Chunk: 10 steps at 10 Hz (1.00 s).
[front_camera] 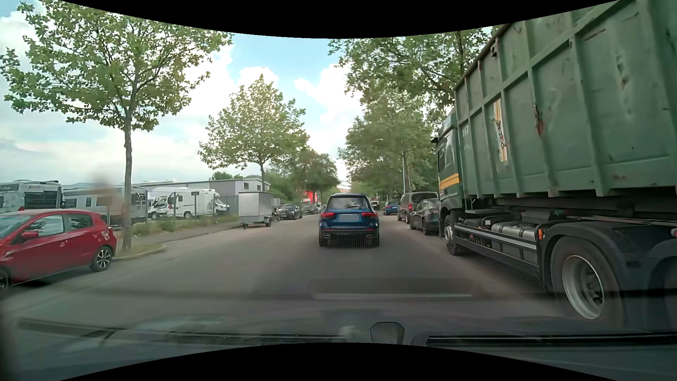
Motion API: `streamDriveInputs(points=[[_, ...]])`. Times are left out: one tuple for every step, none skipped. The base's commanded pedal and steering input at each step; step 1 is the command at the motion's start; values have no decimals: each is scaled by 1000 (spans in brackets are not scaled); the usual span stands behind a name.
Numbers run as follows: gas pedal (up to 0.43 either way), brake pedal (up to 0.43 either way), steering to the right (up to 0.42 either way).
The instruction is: Follow the waypoints while adhering to traffic rules and regulations
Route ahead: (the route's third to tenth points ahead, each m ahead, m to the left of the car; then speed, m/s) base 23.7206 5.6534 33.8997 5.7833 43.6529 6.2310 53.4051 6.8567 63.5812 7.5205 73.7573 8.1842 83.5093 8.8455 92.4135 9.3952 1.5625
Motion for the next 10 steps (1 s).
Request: streamDriveInputs(points=[[0, 0, -4], [0, 0, -4], [0, 0, -4], [0, 0, -4], [0, 0, -4], [8, 0, -4], [8, 0, -4], [20, 0, -4], [20, 0, -4], [20, 0, -4]])
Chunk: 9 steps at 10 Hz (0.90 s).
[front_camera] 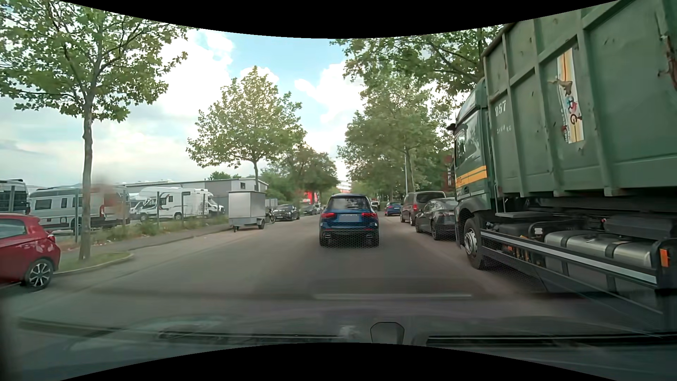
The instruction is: Follow the waypoints while adhering to traffic rules and regulations
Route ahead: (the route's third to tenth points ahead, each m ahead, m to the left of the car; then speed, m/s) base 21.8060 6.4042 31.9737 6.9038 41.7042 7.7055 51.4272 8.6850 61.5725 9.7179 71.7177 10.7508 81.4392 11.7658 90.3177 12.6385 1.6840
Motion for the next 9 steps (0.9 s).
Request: streamDriveInputs(points=[[8, 0, -4], [0, 0, -4], [0, 0, -4], [0, 0, -4], [0, 0, -4], [0, 0, -4], [0, 0, -4], [0, 0, -4], [0, 0, -4]])
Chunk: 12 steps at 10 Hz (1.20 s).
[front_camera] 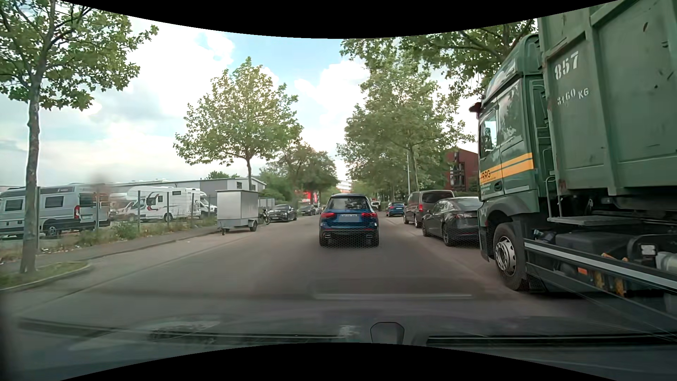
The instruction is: Follow the waypoints while adhering to traffic rules and regulations
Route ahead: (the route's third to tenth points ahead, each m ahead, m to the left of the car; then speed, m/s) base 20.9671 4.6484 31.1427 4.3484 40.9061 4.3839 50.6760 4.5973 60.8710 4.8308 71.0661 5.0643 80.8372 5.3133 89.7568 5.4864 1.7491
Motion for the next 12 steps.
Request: streamDriveInputs(points=[[0, 0, -4], [0, 0, -4], [0, 0, -4], [0, 0, -4], [0, 0, -4], [0, 0, -3], [0, 0, -3], [0, 0, -3], [0, 0, -4], [0, 0, -4], [0, 0, -4], [0, 0, -4]])
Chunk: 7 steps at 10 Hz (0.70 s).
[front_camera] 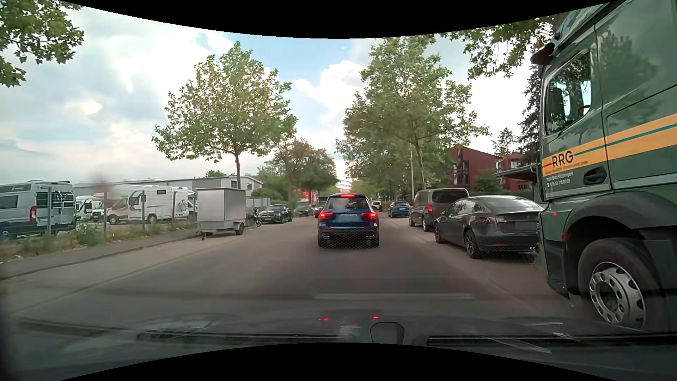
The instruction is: Follow the waypoints while adhering to traffic rules and regulations
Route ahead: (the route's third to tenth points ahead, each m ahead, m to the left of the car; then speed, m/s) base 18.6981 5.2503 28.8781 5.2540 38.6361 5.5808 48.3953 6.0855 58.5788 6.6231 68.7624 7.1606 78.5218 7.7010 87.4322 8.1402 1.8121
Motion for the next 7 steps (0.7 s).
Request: streamDriveInputs(points=[[0, 0, -3], [0, 0, -3], [0, 0, -3], [0, 0, -3], [0, 0, -4], [0, 0, -3], [0, 0, -3]])
